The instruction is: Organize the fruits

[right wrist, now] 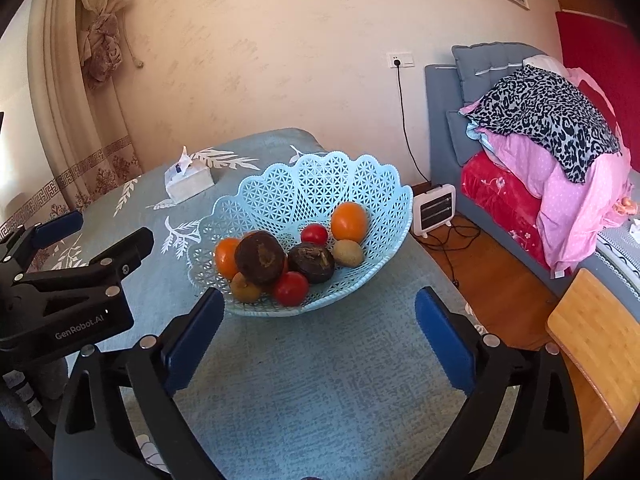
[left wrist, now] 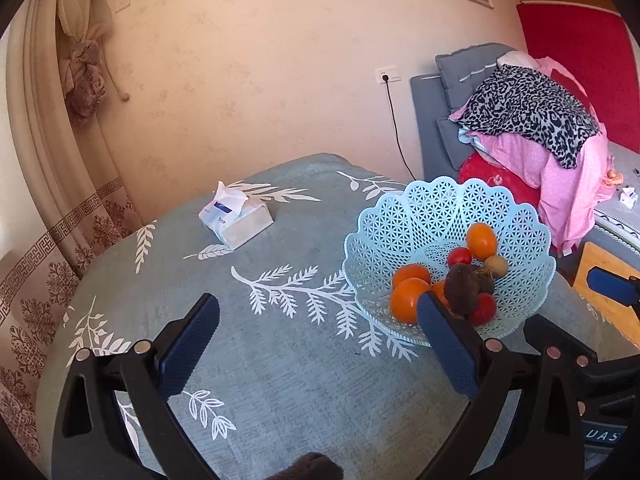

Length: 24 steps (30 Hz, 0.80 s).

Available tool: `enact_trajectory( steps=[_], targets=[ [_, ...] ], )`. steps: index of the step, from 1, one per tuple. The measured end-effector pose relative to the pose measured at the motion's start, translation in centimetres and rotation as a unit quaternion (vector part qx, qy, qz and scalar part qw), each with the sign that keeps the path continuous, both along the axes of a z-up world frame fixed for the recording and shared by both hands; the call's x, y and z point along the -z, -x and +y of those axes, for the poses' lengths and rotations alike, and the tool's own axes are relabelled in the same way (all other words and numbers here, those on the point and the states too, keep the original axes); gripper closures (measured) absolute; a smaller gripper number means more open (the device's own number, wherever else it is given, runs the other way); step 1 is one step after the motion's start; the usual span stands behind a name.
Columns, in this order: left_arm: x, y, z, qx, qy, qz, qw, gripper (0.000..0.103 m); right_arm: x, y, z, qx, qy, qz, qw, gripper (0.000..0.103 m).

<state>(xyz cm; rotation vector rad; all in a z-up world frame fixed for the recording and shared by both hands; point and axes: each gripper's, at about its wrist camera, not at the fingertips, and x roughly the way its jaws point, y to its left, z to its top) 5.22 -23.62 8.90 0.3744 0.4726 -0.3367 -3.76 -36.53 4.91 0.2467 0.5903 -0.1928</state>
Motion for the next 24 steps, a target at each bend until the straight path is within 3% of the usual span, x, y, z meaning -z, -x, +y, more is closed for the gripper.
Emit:
enact_trajectory(
  steps=[24],
  targets=[
    [-0.2,0.7,0.9,0.003,0.003,0.001,1.0000,0.005,-1.3,0.0,0.9,-0.005,0.019,-0.002,1.000,0.005]
  ],
)
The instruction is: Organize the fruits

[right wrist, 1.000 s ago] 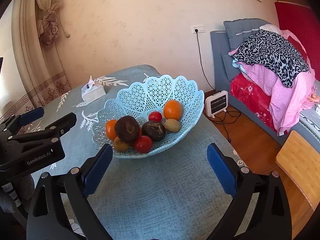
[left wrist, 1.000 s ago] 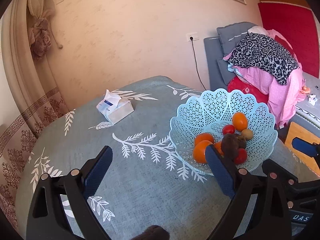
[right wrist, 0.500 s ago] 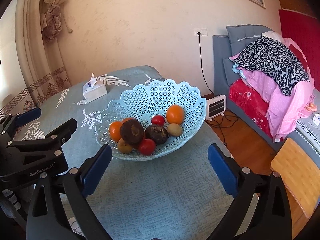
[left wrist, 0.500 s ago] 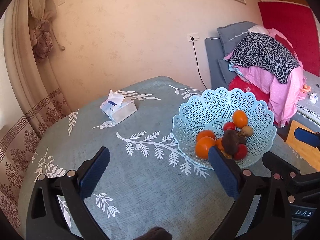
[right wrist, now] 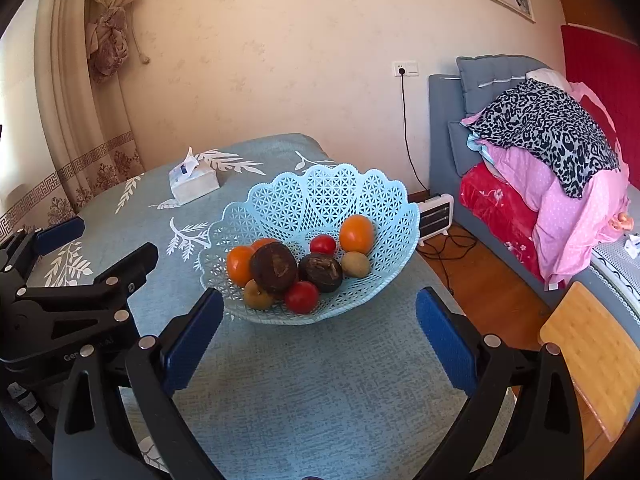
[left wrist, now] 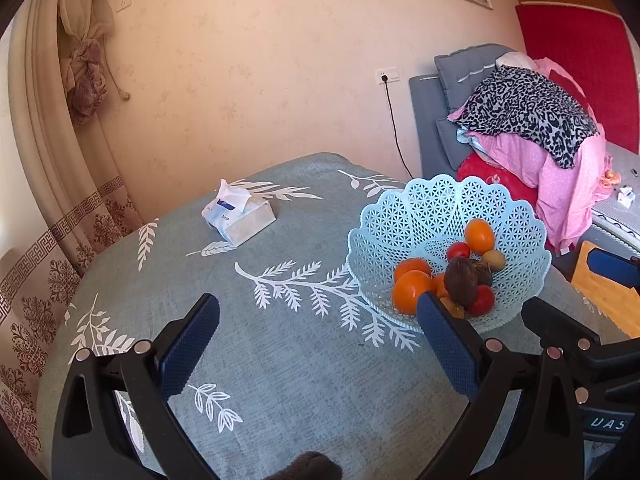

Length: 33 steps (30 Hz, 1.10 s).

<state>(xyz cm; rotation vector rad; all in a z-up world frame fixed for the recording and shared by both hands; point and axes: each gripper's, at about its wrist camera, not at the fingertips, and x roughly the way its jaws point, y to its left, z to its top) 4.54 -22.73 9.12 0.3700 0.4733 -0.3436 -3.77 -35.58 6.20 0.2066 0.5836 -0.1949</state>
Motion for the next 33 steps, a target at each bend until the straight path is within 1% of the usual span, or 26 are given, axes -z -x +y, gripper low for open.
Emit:
enact_trajectory(
  steps=[9,33],
  targets=[
    [0.27,-0.36,0.02,-0.008,-0.003,0.005,1.0000,0.005,0.26,0.02,-0.20,0.002,-0.002,0.003,1.000,0.005],
    [0.16,-0.13,-0.88,0.006,-0.012,-0.005,0.9999,0.005,0.54,0.06,-0.50,0.005,-0.001,0.007,1.000,0.005]
  ],
)
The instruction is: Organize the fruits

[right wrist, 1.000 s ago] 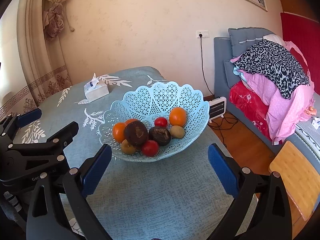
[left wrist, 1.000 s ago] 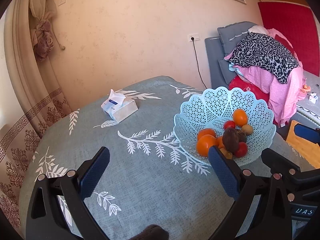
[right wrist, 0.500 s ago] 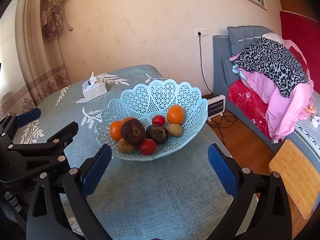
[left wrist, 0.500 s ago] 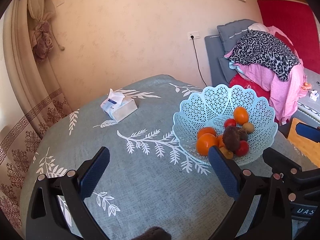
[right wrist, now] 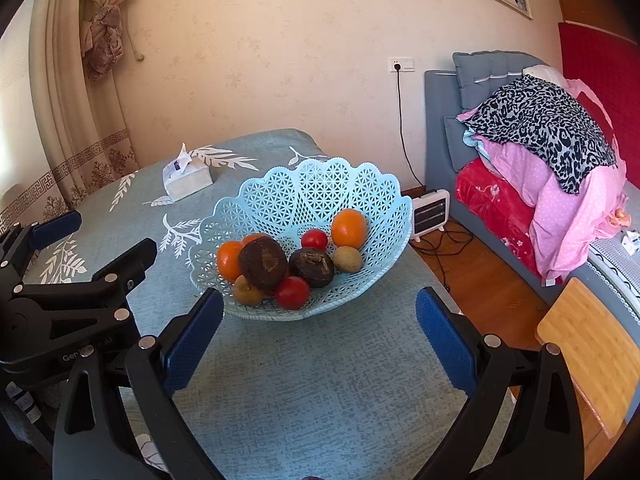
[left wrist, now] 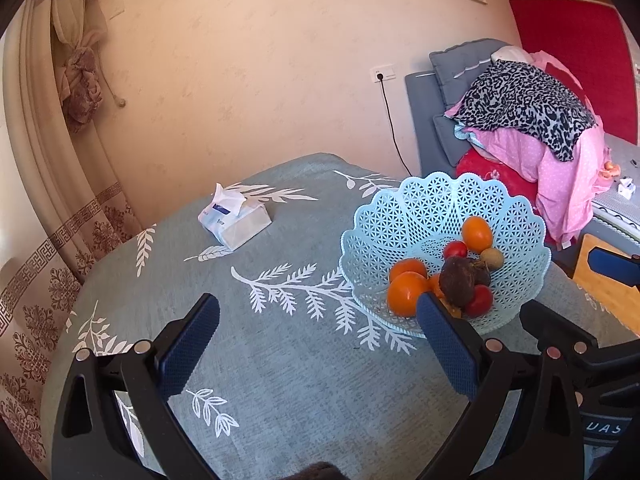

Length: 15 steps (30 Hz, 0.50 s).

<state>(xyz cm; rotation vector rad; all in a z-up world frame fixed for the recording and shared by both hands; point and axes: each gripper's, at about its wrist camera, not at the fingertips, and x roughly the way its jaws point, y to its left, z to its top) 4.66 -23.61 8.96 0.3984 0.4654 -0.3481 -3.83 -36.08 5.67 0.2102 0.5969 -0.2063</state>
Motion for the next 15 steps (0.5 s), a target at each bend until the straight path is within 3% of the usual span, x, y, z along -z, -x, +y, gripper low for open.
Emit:
enact_trajectory(
  steps=[9,15],
  targets=[
    [0.02,0.35,0.06,-0.001,-0.002,-0.012,0.9999,0.005,0.04,0.14,0.03,0.000,0.002,0.001,1.000,0.005],
    [0.11,0.01,0.71,-0.009,0.002,0.012,0.9999,0.005,0.25,-0.06,0.35,-0.004,0.000,0.007,1.000,0.005]
  ],
)
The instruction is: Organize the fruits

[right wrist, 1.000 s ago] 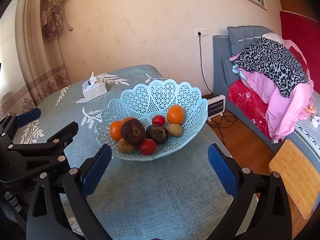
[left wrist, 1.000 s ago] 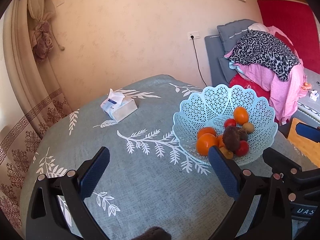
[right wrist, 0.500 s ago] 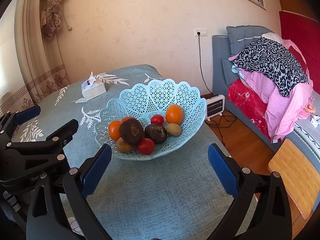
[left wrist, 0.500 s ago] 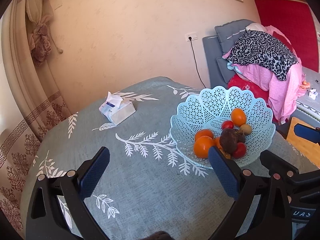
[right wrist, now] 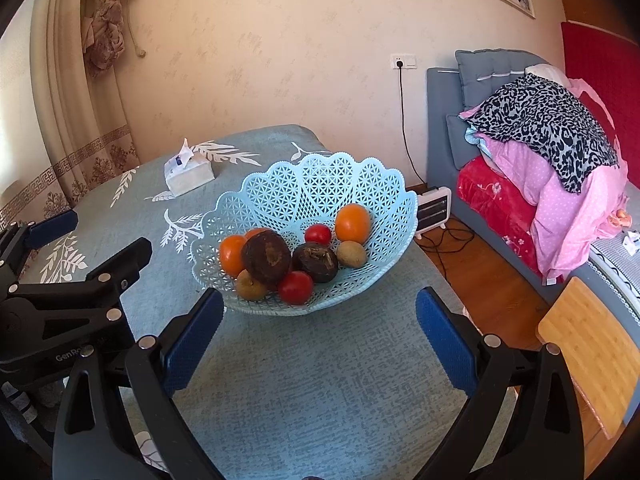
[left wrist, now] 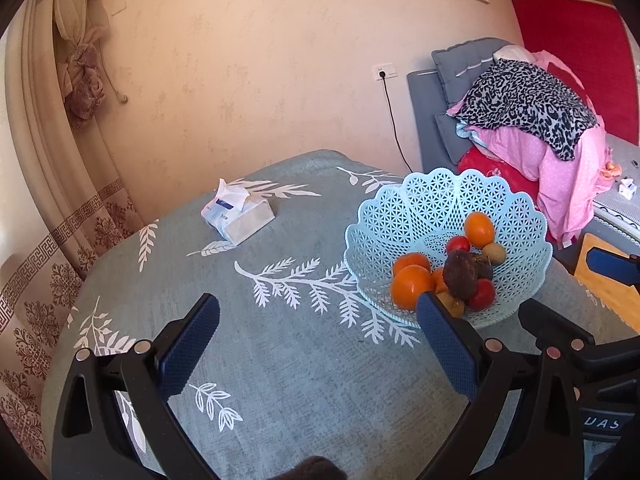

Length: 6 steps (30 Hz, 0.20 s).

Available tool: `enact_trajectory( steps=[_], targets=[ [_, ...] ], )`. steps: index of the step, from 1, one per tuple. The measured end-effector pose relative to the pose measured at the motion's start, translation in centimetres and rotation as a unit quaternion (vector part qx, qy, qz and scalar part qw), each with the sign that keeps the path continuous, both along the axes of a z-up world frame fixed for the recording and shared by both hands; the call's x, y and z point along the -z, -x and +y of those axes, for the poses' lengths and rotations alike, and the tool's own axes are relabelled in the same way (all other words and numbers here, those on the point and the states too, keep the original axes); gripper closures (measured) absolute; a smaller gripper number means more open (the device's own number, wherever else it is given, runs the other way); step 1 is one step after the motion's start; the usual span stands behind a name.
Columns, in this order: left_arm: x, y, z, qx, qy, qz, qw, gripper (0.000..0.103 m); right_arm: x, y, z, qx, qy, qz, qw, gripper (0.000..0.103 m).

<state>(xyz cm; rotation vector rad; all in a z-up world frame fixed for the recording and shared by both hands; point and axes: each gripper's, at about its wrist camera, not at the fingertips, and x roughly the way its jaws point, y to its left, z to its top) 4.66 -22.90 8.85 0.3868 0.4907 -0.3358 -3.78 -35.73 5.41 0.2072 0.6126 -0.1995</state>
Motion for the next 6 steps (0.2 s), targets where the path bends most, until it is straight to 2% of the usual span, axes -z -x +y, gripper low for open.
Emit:
enact_trajectory(
  steps=[6],
  targets=[
    [0.8,-0.6,2.6,-0.036,0.001,0.030,0.9989,0.005,0.6,-0.5,1.2,-0.020,-0.012,0.016,1.000,0.005]
  ],
)
